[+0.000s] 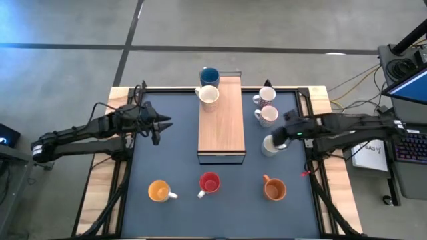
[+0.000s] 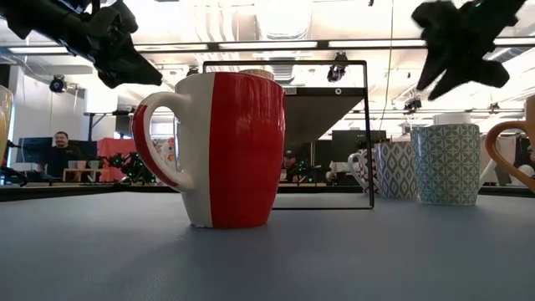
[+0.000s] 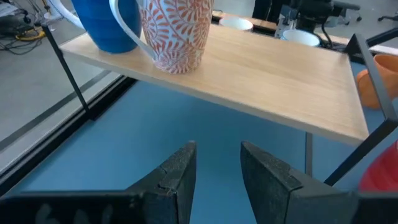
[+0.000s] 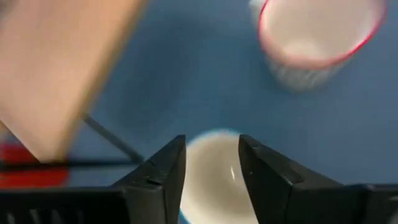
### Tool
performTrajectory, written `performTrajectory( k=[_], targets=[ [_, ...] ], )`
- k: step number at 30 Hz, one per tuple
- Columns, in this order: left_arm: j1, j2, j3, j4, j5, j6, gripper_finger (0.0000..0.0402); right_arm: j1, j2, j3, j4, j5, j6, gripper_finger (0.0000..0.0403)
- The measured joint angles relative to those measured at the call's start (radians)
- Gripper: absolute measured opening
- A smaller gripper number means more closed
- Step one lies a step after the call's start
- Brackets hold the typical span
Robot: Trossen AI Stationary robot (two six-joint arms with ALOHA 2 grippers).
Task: Place coffee mugs
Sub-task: Put the blue patterned mug on the shelf
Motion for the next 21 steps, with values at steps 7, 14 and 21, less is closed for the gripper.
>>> performTrajectory(
  k=[7, 14, 21],
  targets=[
    [0.0, -0.001, 0.0, -0.041, 0.0, -0.004, 0.0107, -0.002, 0.166, 0.133, -0.174, -0.105, -0.097, 0.0142],
    [0.0, 0.001, 0.0, -0.075, 0.0, -0.008, 0.0107, -0.002, 0.278, 0.279, -0.349, -0.186, -0.199, 0.0128],
    [0.0, 0.0, 0.0, -0.075, 0.0, -0.008, 0.0107, 0.001, 0.374, 0.332, -0.344, -0.258, -0.272, 0.0133]
  ],
)
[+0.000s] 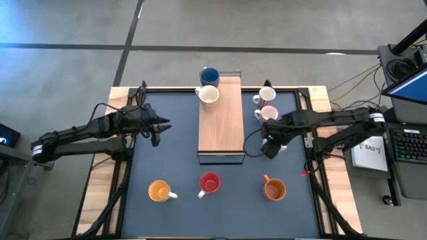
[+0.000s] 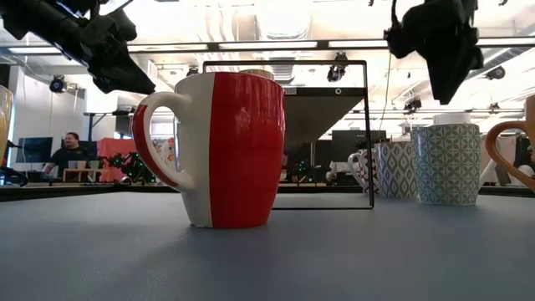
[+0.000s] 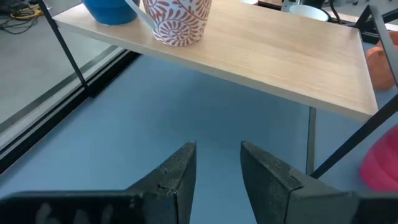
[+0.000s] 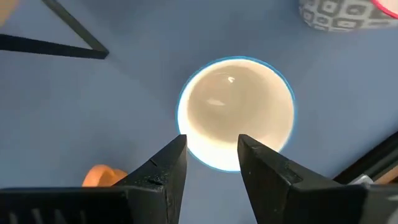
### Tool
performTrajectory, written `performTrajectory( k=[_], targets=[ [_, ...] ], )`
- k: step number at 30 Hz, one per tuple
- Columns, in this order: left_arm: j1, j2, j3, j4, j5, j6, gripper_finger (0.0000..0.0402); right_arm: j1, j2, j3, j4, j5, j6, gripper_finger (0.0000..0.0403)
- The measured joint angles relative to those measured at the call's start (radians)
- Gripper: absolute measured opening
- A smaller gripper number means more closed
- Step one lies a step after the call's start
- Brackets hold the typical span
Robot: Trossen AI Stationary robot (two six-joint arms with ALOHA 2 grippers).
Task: Place coffee mugs
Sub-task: Put the blue patterned mug on the shelf
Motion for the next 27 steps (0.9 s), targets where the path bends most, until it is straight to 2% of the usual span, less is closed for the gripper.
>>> performTrajectory(
  k=[10, 18, 27],
  targets=[
    [0.0, 0.001, 0.0, -0.017, 0.0, 0.0, 0.0107, 0.007, 0.119, -0.018, 0.0, -0.074, -0.085, 0.0134],
    [0.001, 0.002, 0.0, -0.016, 0.0, -0.002, 0.0107, 0.04, 0.128, -0.021, 0.038, -0.094, -0.099, 0.0127],
    [0.001, 0.007, 0.0, -0.016, 0.0, -0.003, 0.0107, 0.066, 0.183, -0.046, 0.061, -0.049, -0.119, 0.0108]
  ],
)
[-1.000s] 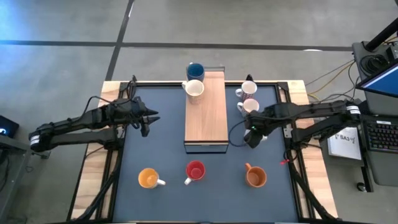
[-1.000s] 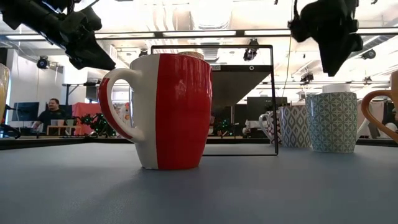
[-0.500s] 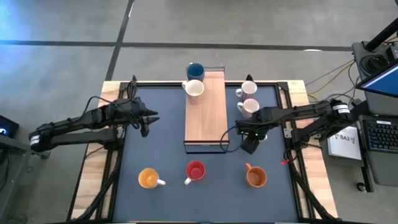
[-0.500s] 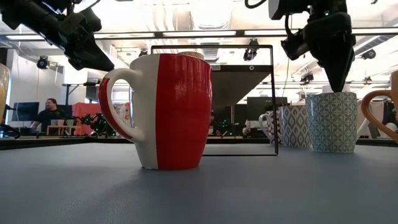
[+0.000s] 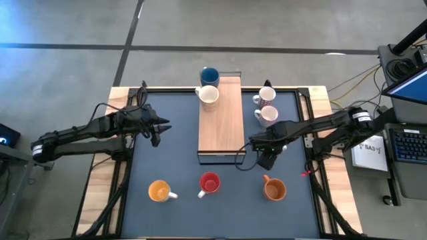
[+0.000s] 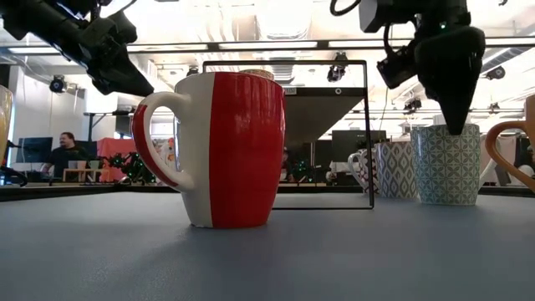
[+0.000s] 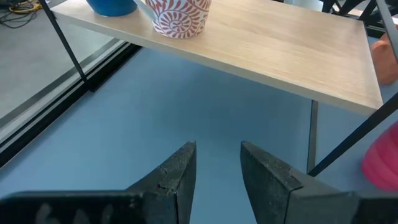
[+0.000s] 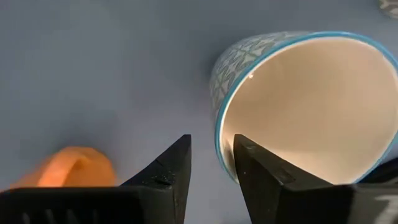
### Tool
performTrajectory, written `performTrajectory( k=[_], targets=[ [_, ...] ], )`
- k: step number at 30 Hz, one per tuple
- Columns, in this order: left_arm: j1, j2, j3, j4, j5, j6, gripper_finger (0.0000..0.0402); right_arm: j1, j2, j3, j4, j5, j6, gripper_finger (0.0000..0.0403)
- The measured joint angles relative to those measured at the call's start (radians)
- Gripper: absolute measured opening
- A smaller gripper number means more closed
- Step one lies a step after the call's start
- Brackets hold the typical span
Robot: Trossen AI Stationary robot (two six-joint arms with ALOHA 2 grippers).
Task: Place coffee mugs
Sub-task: Put the blue patterned mug on the shelf
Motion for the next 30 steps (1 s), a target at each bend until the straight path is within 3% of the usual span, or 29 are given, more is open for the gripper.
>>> performTrajectory(
  k=[9, 14, 20, 30],
  targets=[
    [0.0, 0.0, 0.0, 0.0, 0.0, -0.008, 0.0107, -0.001, 0.029, 0.006, -0.007, 0.009, -0.059, 0.0017],
    [0.0, 0.0, 0.0, 0.0, 0.0, -0.016, 0.0107, -0.001, 0.018, 0.024, -0.024, 0.009, -0.084, 0.0012],
    [0.0, 0.0, 0.0, 0.0, 0.0, -0.02, 0.0107, -0.011, 0.017, 0.143, -0.132, 0.021, -0.167, 0.0011],
    [0.0, 0.0, 0.0, 0.0, 0.0, -0.02, 0.0107, -0.059, 0.035, 0.42, -0.273, 0.172, -0.387, 0.0011]
  ],
)
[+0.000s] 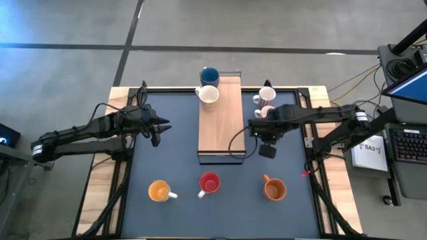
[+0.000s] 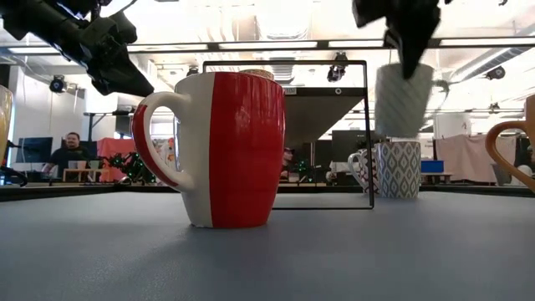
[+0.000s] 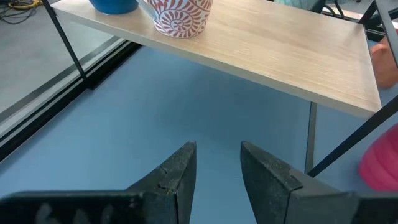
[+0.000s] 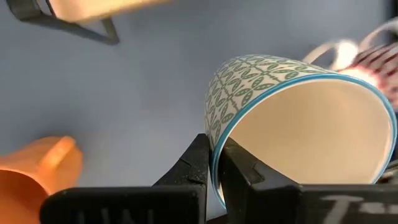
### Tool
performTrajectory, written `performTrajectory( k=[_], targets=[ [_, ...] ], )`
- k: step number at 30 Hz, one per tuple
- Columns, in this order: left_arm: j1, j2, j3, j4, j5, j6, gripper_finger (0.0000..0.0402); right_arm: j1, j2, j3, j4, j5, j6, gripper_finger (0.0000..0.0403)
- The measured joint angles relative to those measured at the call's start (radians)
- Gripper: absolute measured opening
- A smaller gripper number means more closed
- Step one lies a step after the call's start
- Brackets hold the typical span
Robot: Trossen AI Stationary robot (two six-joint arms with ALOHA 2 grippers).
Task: Place coffee mugs
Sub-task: Put the blue patterned mug on the shelf
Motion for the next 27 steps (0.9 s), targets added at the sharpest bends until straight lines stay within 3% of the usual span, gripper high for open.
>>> performTrajectory(
  k=[10, 21, 27],
  targets=[
    [0.0, 0.0, 0.0, -0.001, 0.0, 0.0, 0.0107, -0.088, 0.116, 0.227, -0.04, 0.125, -0.263, 0.0012],
    [0.0, 0.0, 0.0, -0.036, 0.0, -0.021, 0.0107, -0.212, 0.288, 0.486, -0.111, 0.146, -0.468, 0.0013],
    [0.0, 0.0, 0.0, -0.037, 0.0, -0.021, 0.0107, -0.268, 0.349, 0.559, -0.112, 0.156, -0.557, 0.0013]
  ],
)
